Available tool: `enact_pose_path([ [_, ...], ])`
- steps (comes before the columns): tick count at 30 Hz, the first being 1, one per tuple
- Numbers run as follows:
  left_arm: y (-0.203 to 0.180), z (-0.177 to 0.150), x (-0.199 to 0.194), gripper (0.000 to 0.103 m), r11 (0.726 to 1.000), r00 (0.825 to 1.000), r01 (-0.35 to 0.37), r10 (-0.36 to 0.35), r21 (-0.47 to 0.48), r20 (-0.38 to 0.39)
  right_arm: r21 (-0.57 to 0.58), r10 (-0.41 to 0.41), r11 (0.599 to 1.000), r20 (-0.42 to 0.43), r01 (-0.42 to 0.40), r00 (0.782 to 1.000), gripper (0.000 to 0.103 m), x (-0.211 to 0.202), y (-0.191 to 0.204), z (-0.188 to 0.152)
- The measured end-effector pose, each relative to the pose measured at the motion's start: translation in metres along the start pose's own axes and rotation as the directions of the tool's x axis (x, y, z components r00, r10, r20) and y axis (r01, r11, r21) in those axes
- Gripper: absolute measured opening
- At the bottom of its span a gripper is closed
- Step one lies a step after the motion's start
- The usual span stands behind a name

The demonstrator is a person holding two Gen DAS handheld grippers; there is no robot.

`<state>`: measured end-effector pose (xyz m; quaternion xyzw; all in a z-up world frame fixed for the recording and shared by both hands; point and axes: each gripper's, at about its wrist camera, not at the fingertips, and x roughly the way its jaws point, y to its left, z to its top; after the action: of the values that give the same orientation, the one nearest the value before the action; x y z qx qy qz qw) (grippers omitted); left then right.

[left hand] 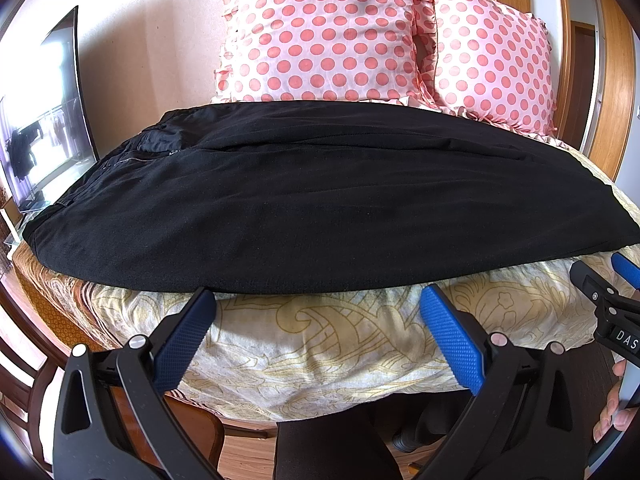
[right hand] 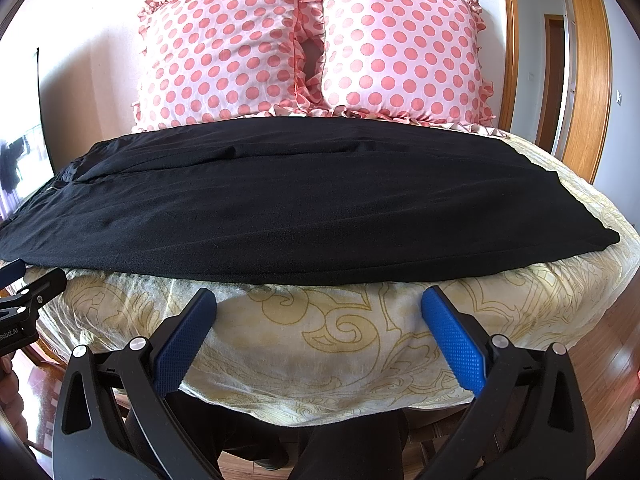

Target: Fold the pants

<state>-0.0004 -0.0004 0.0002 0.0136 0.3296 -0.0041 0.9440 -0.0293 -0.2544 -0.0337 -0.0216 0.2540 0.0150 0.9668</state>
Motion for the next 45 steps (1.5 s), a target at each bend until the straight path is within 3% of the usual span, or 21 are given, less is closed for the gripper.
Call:
enact_pose_path([
  [21, 0.0, 0.002, -0.001, 0.101, 1.0, 1.0, 0.01, -0.01, 0.011, -0.014, -0.02, 0.032, 0.999, -0.011, -0.032, 0.999, 0.102, 0.005, -0.005, 0.001],
  [26, 0.007, 0.017, -0.006, 0.101, 0.997, 0.997, 0.067, -0.065, 0.04, -0.039, 0.007, 0.093, 0.996, 0.018, -0.093, 0.995, 0.102, -0.005, -0.028, 0.016],
  [30, 0.014, 0.037, -0.021, 0.101, 0.995, 0.996, 0.086, -0.086, 0.045, 0.017, 0.021, 0.025, 0.999, 0.088, -0.027, 0.996, 0.102, -0.005, -0.064, 0.058],
  [33, 0.018, 0.062, -0.02, 0.101, 0.998, 0.995, 0.064, -0.066, 0.024, 0.08, 0.08, -0.036, 0.996, 0.086, 0.029, 0.996, 0.102, 0.019, -0.102, 0.106],
  [35, 0.02, 0.08, -0.012, 0.101, 1.0, 0.992, 0.006, -0.007, 0.006, 0.125, 0.138, -0.078, 0.988, 0.055, 0.07, 0.995, 0.102, 0.052, -0.131, 0.142],
  [39, 0.018, 0.107, 0.006, 0.101, 0.997, 0.982, -0.069, 0.071, -0.018, 0.175, 0.258, -0.176, 0.948, -0.07, 0.189, 0.982, 0.102, 0.133, -0.186, 0.202],
  [42, 0.016, 0.117, 0.02, 0.101, 0.998, 0.984, -0.056, 0.059, -0.019, 0.17, 0.349, -0.243, 0.89, -0.182, 0.294, 0.953, 0.095, 0.196, -0.227, 0.232],
  [45, 0.013, 0.122, 0.032, 0.101, 0.999, 0.987, -0.036, 0.037, -0.01, 0.159, 0.38, -0.318, 0.829, -0.284, 0.41, 0.905, 0.085, 0.254, -0.259, 0.25],
])
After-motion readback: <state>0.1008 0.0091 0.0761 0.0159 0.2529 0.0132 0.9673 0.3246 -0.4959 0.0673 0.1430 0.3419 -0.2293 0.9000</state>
